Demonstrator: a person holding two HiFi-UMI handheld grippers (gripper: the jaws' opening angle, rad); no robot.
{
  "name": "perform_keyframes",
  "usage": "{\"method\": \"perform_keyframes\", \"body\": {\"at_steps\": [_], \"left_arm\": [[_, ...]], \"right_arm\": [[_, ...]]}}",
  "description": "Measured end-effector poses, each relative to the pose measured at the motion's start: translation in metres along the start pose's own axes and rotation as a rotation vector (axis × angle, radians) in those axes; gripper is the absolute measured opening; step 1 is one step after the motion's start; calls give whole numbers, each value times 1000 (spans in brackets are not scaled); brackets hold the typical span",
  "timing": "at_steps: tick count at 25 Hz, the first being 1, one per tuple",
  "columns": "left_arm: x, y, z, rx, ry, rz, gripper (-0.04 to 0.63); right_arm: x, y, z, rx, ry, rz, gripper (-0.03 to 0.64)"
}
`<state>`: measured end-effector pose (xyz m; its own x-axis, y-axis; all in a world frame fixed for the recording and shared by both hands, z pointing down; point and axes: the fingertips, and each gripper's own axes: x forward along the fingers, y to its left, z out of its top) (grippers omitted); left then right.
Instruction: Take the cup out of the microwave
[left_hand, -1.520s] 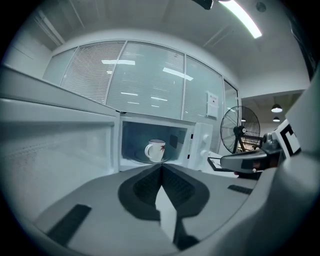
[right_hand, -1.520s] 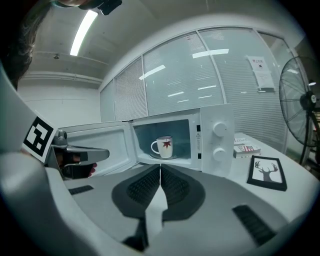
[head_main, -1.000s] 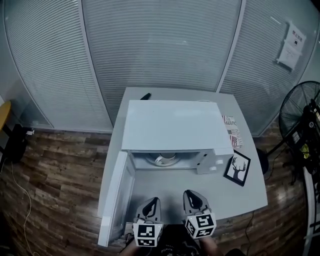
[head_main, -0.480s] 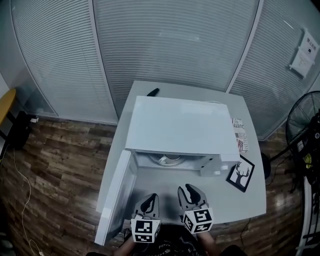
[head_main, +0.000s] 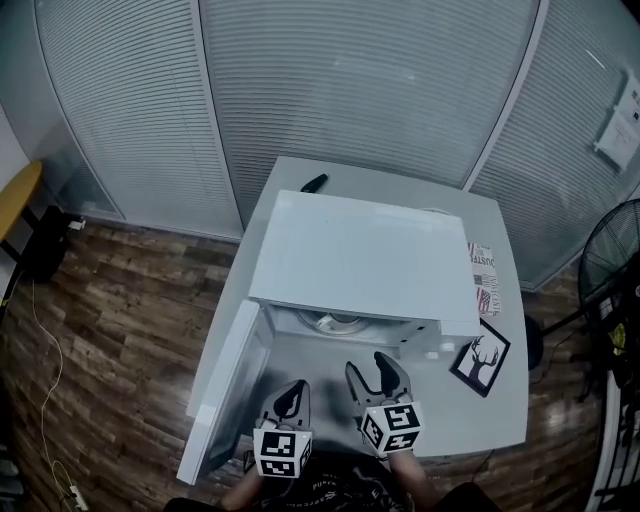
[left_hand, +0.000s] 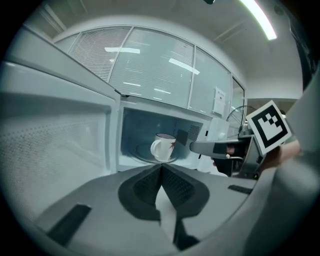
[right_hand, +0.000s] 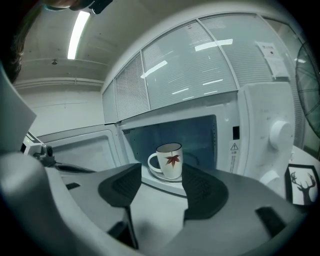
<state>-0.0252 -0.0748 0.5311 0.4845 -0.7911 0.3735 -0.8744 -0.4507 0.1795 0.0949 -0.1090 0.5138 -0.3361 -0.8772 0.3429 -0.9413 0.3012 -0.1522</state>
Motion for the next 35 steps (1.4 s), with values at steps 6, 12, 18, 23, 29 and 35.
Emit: {"method": "perform_keyframes", "body": {"at_steps": [6,12,18,23,29,35], "left_arm": [[5,8,-5,-3,22,44,6],[5,9,-10,-15,38,61,6],[3,8,-12,-11,39,74,6],[-4,11,-16,-5,49,93,6],[-10,14,-18,6,53,106,6],[-9,12,-17,24,58,104,6]], "right_arm": [[21,-9,-1,-4,5,17,279],[48,-16,7,-65,-5,28,312],[69,-19,5,-79,28,29,348],[82,-21,3,-93,38,27,354],[99,-22,1,-108,55,35,354],[113,-23,-3,-118,78,33,359]]}}
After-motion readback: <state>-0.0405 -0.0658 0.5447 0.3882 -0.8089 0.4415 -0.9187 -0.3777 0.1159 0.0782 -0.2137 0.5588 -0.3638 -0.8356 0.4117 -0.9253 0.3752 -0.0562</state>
